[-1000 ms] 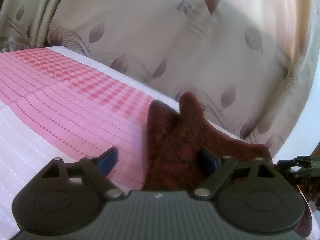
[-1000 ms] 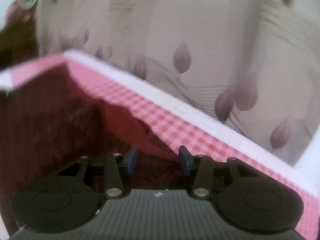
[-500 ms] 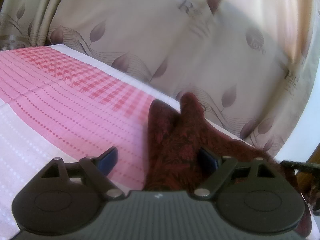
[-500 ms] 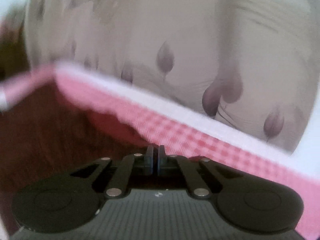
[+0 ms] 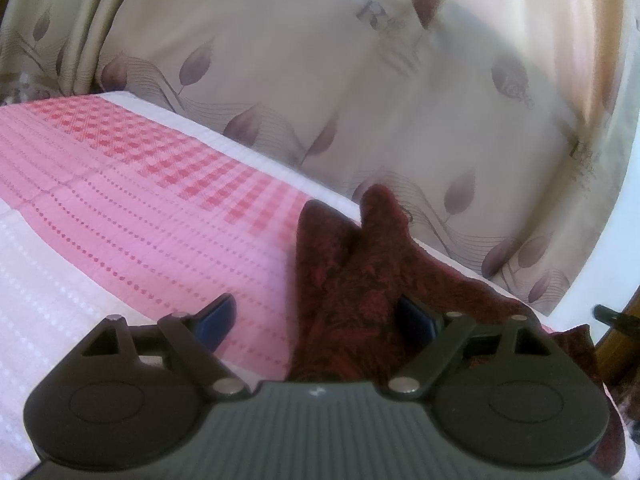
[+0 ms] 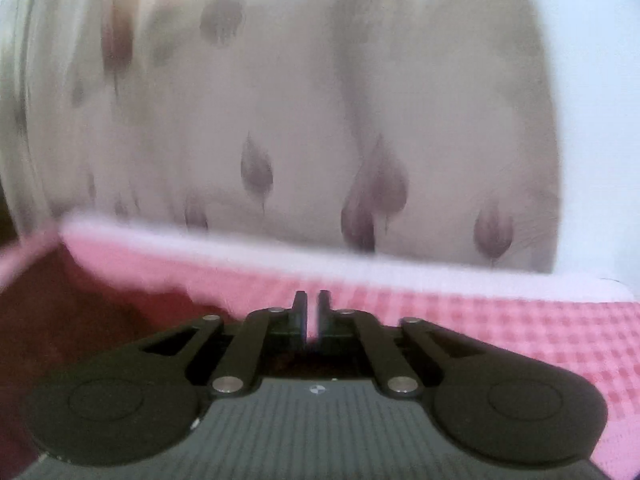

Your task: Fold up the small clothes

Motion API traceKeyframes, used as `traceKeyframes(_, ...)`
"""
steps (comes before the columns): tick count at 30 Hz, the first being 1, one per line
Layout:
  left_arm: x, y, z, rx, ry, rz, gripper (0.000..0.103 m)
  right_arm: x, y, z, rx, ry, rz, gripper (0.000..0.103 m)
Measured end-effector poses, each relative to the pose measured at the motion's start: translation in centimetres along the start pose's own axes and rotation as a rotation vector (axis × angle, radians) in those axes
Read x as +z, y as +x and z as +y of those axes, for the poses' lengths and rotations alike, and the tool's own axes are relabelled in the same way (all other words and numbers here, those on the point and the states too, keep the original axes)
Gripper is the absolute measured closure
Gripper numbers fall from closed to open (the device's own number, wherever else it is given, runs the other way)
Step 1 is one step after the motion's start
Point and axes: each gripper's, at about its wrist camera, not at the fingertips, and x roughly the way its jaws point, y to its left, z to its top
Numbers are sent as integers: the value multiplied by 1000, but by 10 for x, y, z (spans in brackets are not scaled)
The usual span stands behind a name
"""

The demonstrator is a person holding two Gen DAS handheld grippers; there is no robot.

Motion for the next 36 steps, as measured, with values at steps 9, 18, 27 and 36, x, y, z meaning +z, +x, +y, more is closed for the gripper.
traceKeyframes(9,0,2,-22,83,144,19,15,-50,18,62,-18,-221,285,79)
traceKeyframes(18,6,-4,-56,199,392,10,15,-36,-35,86,-36,-93,114,49)
traceKeyframes(27,23,-8,-64,206,423,17,15,-57,-58,104,11,-58,92,28)
traceKeyframes(36,31,9,-64,204,471,78,15,-90,-59,106,3,27,87,20)
